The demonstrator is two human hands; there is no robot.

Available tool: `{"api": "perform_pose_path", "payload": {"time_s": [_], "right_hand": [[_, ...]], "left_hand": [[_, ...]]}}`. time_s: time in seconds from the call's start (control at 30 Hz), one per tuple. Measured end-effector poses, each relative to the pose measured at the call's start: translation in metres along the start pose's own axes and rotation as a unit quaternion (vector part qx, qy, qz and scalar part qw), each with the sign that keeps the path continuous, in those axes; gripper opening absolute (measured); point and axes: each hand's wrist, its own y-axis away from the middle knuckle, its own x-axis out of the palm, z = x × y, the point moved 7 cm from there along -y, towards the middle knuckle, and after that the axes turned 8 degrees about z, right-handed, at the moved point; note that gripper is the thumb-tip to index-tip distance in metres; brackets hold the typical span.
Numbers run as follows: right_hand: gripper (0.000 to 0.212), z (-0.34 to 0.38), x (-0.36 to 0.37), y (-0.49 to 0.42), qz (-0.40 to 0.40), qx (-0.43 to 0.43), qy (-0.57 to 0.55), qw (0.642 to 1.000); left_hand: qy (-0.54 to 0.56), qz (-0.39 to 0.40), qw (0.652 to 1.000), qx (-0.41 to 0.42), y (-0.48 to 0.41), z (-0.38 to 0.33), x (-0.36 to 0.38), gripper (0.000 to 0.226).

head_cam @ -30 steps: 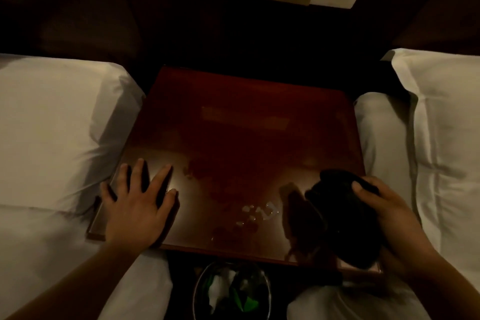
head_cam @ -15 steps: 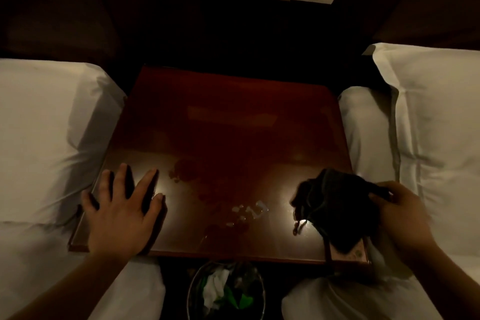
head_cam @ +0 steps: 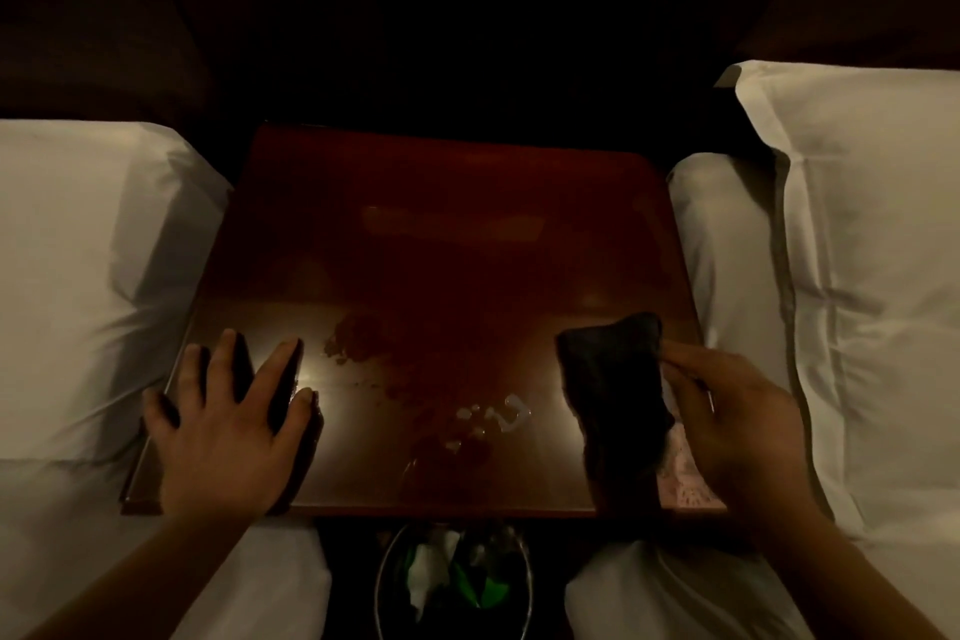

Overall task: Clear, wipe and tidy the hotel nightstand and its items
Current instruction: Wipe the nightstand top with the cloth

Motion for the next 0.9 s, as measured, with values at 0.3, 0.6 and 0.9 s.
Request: {"api": "perform_pose_path", "payload": {"time_s": [0.3, 0.6, 0.9], "right_hand": [[0.068, -0.016, 0.094, -0.012, 0.137, 0.029, 0.168, 0.976], [0.054, -0.034, 0.082, 0.059, 0.09, 0.004, 0.136, 0.987], [0.048, 0.063, 0.125, 0.016, 0.156, -0.129, 0.093, 0.975]], "left_hand": [[0.001, -0.001, 1.0, -0.003, -0.001, 0.001, 0.001, 0.059], [-0.005, 0.013, 1.0, 0.003, 0.0, -0.002, -0.002, 0.058], [0.002, 0.006, 1.0, 0.0, -0.001, 0.001, 0.002, 0.056]]}}
